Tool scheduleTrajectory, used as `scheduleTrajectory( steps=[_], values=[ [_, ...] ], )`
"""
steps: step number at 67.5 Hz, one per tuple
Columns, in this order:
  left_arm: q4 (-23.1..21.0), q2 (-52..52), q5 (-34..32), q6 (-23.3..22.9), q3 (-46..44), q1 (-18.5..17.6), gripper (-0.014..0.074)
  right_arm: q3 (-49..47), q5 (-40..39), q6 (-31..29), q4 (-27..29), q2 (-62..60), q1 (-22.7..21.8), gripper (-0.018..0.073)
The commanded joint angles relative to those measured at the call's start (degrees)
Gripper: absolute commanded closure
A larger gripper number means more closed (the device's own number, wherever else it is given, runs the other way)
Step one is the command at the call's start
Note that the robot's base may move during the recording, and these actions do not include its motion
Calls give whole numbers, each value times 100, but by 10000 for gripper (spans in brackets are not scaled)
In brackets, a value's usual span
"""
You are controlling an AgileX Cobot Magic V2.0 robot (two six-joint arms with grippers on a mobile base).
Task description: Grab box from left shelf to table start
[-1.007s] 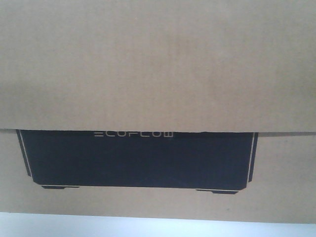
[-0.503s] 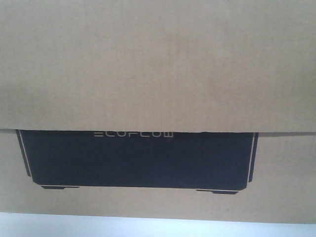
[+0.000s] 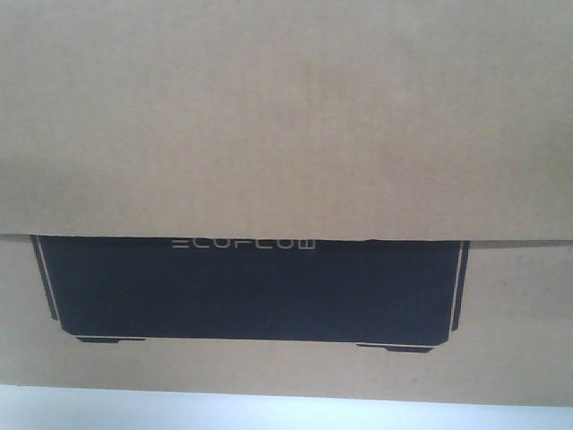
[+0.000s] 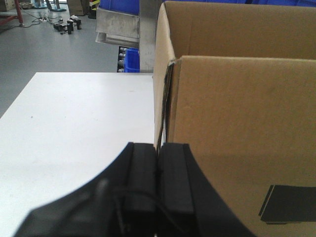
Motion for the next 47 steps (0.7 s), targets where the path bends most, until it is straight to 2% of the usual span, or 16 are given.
scheduleTrajectory(
  steps=[1,9,13,20,37,40,47],
  values=[
    [-89,-87,-546,-5,-83,123,696,-138,-526,-8,-44,75,-12,501],
    [-417,-88,-667,8,166,545,696,-138,-526,-8,-44,75,-12,501],
    [-494,-88,-871,176,354,685,696,-138,-522,-8,-44,75,-12,501],
    [-522,-88,-1637,595,823,892,696,-138,-522,-8,-44,75,-12,501],
    [-522,-88,-3502,609,1992,957,696,-138,-522,-8,-44,75,-12,501],
    [-522,-88,-3231,609,1950,957,696,-138,-522,-8,-44,75,-12,501],
    [-522,-88,-3309,609,1963,957,696,-138,-522,-8,-44,75,-12,501]
  ],
)
